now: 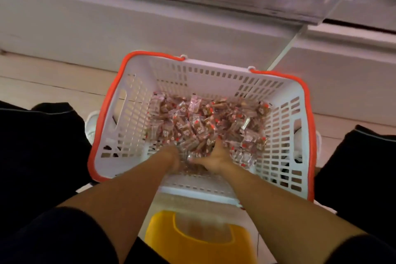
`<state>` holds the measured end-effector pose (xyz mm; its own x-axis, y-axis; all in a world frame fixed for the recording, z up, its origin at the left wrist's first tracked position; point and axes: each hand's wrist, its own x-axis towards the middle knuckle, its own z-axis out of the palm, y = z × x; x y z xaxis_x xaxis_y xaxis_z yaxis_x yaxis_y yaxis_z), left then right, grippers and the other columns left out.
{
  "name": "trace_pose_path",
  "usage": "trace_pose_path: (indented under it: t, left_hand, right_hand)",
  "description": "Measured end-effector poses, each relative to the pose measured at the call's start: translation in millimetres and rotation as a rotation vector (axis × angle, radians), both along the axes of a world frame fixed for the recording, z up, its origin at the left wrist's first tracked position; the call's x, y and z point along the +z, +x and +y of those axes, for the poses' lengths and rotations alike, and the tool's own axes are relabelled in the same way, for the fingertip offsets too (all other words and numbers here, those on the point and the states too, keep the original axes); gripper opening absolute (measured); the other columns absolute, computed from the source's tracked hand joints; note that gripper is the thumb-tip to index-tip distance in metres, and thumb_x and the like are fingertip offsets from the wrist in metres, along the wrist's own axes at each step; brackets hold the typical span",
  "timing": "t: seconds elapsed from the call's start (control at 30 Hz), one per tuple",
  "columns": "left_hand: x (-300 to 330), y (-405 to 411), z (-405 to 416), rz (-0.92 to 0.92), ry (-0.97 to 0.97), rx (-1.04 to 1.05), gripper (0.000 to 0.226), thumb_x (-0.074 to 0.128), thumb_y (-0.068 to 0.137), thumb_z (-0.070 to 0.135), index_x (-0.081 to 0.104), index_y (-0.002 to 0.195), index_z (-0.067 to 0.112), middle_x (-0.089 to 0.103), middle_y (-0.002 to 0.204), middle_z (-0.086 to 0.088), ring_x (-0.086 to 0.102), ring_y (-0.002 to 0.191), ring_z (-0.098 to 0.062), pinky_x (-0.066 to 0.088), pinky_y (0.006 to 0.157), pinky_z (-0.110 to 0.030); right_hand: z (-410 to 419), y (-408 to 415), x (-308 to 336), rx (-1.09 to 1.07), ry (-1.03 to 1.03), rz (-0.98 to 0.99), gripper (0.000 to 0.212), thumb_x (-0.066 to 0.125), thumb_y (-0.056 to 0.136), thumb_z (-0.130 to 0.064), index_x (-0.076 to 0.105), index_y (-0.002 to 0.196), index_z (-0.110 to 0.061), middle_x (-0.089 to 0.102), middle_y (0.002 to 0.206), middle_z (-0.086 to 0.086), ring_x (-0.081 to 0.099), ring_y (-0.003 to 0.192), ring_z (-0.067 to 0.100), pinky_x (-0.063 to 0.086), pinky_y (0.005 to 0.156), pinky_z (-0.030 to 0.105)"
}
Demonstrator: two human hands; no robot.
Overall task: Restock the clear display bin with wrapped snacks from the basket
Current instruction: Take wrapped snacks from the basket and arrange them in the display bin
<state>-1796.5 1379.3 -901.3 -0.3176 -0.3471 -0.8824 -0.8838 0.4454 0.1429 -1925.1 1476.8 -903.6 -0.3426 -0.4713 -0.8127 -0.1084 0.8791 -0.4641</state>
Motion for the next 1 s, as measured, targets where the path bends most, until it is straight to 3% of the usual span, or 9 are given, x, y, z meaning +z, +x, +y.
trace_pose_path:
  t: [0.1,0.17,0.27,0.37,0.47,0.6,0.7,0.8,1.0]
  left_hand:
    - [-8,1,-9,0.089,0.0,0.222,0.067,0.078,0.079,0.021,0.045,0.136,0.011,0.056,0.125,-0.009,0.055,0.112,-0.025,0.047,0.095,-0.031]
    - [-11,2,-8,0.169,0.01,0.296,0.08,0.083,0.074,0.025,0.039,0.14,0.017,0.052,0.13,-0.006,0.053,0.116,-0.025,0.045,0.101,-0.035]
    - [-18,1,-6,0.089,0.005,0.165,0.091,0.082,0.068,0.05,0.037,0.143,0.021,0.038,0.144,-0.007,0.042,0.131,-0.031,0.04,0.109,-0.044]
    - [-18,-2,-7,0.011,-0.044,0.034,0.102,0.084,0.059,0.059,0.04,0.141,0.019,0.037,0.143,-0.01,0.044,0.129,-0.032,0.041,0.107,-0.043]
    - [-21,-7,-5,0.005,-0.049,0.051,0.084,0.086,0.058,0.053,0.055,0.127,0.016,0.056,0.123,-0.007,0.058,0.11,-0.027,0.051,0.097,-0.04]
    - [-19,-9,-5,0.046,-0.049,0.001,0.05,0.082,0.067,0.047,0.069,0.103,0.014,0.065,0.093,-0.002,0.062,0.086,-0.021,0.054,0.081,-0.031]
    - [-19,-7,-5,0.092,-0.02,-0.066,0.04,0.077,0.078,0.041,0.067,0.107,0.016,0.061,0.094,0.0,0.054,0.084,-0.018,0.044,0.076,-0.028]
    - [-20,-4,-6,0.064,0.047,-0.09,0.041,0.071,0.084,0.044,0.066,0.112,0.014,0.061,0.099,-0.002,0.051,0.087,-0.018,0.041,0.079,-0.027]
    - [-18,-8,-4,0.023,0.142,-0.114,0.052,0.062,0.091,0.044,0.057,0.125,0.005,0.06,0.124,-0.011,0.056,0.112,-0.027,0.044,0.1,-0.039]
  right_hand:
    - [-13,-2,-9,-0.011,0.057,0.091,0.117,0.085,0.065,-0.059,0.015,0.154,-0.028,0.051,0.144,0.01,0.058,0.119,0.035,0.049,0.086,0.034]
    - [-17,-7,-13,0.021,0.072,0.162,0.098,0.079,0.075,-0.054,0.026,0.151,-0.024,0.062,0.13,0.011,0.065,0.106,0.033,0.056,0.086,0.038]
    - [-17,-17,-14,-0.028,0.024,0.174,0.057,0.07,0.088,-0.039,0.049,0.138,-0.02,0.07,0.109,0.01,0.069,0.088,0.028,0.058,0.079,0.038]
    - [-19,-26,-13,-0.015,0.043,0.146,0.041,0.076,0.086,-0.035,0.063,0.115,-0.009,0.071,0.102,0.013,0.07,0.087,0.031,0.059,0.08,0.042]
    - [-25,-27,-10,-0.013,0.095,0.129,0.035,0.08,0.083,-0.034,0.061,0.082,-0.004,0.069,0.086,0.017,0.071,0.077,0.032,0.061,0.073,0.048]
    - [-30,-32,-3,0.071,0.159,0.079,0.029,0.08,0.083,-0.02,0.059,0.076,-0.001,0.069,0.082,0.018,0.073,0.071,0.033,0.063,0.067,0.047]
    - [-33,-43,5,0.114,0.205,0.059,0.021,0.079,0.079,-0.004,0.06,0.074,0.003,0.069,0.078,0.02,0.073,0.06,0.031,0.063,0.059,0.044]
    - [-31,-52,12,0.215,0.275,0.082,0.02,0.081,0.078,-0.006,0.063,0.082,0.002,0.071,0.08,0.017,0.073,0.057,0.025,0.062,0.055,0.038]
    - [-28,-55,19,0.431,0.378,0.075,0.012,0.067,0.088,-0.008,0.061,0.081,-0.001,0.059,0.071,0.013,0.063,0.057,0.026,0.063,0.066,0.042]
